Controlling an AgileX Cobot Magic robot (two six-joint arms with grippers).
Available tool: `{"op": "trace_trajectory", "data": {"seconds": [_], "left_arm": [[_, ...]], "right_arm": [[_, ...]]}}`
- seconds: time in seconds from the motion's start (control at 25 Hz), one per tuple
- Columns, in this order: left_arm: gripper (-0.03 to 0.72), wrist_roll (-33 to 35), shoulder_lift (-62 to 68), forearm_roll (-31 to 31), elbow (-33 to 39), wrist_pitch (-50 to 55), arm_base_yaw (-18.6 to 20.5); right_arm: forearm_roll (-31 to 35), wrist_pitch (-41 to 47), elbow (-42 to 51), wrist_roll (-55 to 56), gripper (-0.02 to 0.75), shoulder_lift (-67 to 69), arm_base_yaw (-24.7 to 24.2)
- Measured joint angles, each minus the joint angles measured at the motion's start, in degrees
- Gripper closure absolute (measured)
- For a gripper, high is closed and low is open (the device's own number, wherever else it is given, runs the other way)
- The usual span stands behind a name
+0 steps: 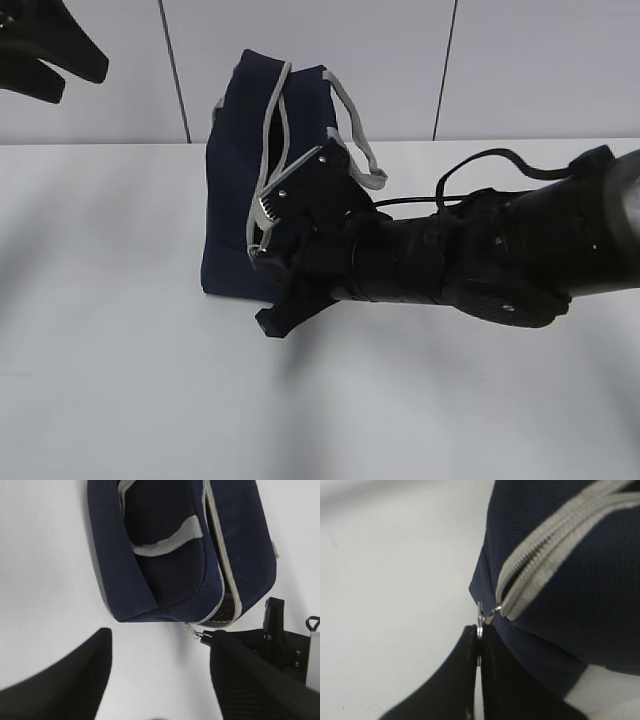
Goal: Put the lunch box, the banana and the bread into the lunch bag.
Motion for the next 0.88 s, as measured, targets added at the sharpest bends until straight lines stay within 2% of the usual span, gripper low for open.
{"op": "trace_trajectory", "data": {"seconds": [0.32,0.88], "left_arm": [[0.254,0.0,0.0,-0.1,0.0,0.0,0.0],[0.254,0.0,0.0,-0.4,0.0,0.0,0.0]], "right_arm": [[-12.7,0.4,-2.3,9.9,0.754,-1.0,0.0],[-15.3,5.5,-8.2,11.5,0.754,-1.0,0.0]]}}
